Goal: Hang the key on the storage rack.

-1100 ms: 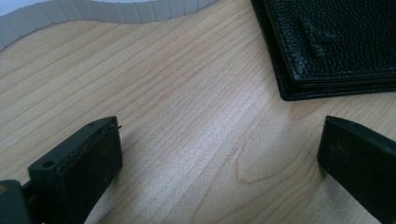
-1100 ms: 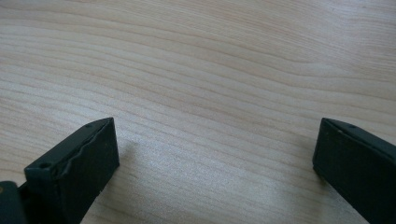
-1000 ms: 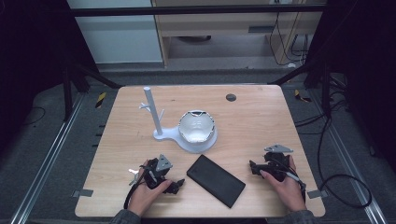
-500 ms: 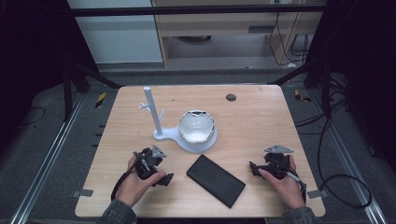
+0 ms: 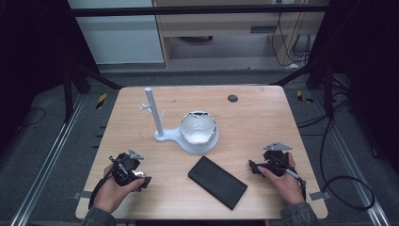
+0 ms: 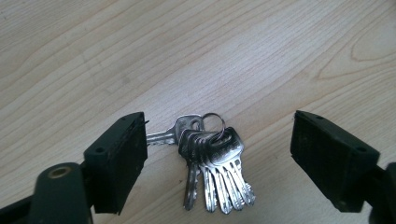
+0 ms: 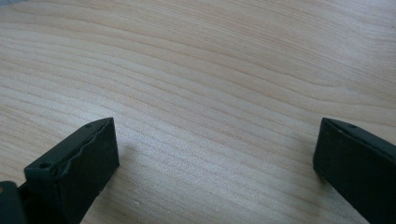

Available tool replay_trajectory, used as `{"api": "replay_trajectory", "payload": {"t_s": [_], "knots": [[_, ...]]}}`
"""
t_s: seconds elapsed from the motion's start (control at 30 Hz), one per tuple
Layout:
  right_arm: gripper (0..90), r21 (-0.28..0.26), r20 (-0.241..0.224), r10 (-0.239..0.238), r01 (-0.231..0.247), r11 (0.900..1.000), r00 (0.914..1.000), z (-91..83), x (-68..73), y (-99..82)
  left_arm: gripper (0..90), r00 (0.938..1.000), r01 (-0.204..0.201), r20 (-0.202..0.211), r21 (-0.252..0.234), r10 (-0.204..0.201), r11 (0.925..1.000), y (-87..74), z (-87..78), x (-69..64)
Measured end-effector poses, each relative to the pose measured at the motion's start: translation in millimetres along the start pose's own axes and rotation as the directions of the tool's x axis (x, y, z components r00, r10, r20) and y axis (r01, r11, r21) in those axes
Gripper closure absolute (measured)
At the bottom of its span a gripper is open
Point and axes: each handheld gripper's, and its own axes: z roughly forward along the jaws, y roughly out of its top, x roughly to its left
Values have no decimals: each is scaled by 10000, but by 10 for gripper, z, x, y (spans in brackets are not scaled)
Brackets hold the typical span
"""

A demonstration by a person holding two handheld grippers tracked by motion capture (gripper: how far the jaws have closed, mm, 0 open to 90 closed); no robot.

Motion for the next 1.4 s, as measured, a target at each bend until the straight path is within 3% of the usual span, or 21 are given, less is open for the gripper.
{"api": "replay_trajectory", "payload": {"t_s": [0.1, 0.3, 0.73, 1.13, 1.3, 1.4], "knots": [[7, -10, 52, -18, 18, 10000, 10000, 1, 2, -2, 285, 9993, 165, 322, 261, -173, 9995, -32, 27, 26], [7, 3, 67, 1, -1, 10000, 10000, -1, 7, -4, 386, 9994, 183, 273, 541, -198, 9984, -73, 78, 44], [7, -16, 64, -86, 86, 10000, 9999, 3, 12, -4, 385, 9975, 355, 576, 788, -401, 9963, -118, 172, 72], [7, -28, -11, -80, 80, 10000, 10000, 4, 22, -2, 412, 9981, 169, 575, 932, -223, 9955, -142, 192, 82], [7, -26, -12, -89, 89, 10000, 10000, 5, 24, -1, 565, 9981, -80, 622, 834, 28, 9965, -155, 169, 59], [7, -27, -10, -88, 88, 10000, 10000, 6, 26, -1, 611, 9980, -166, 613, 701, 123, 9974, -165, 165, 40]]}}
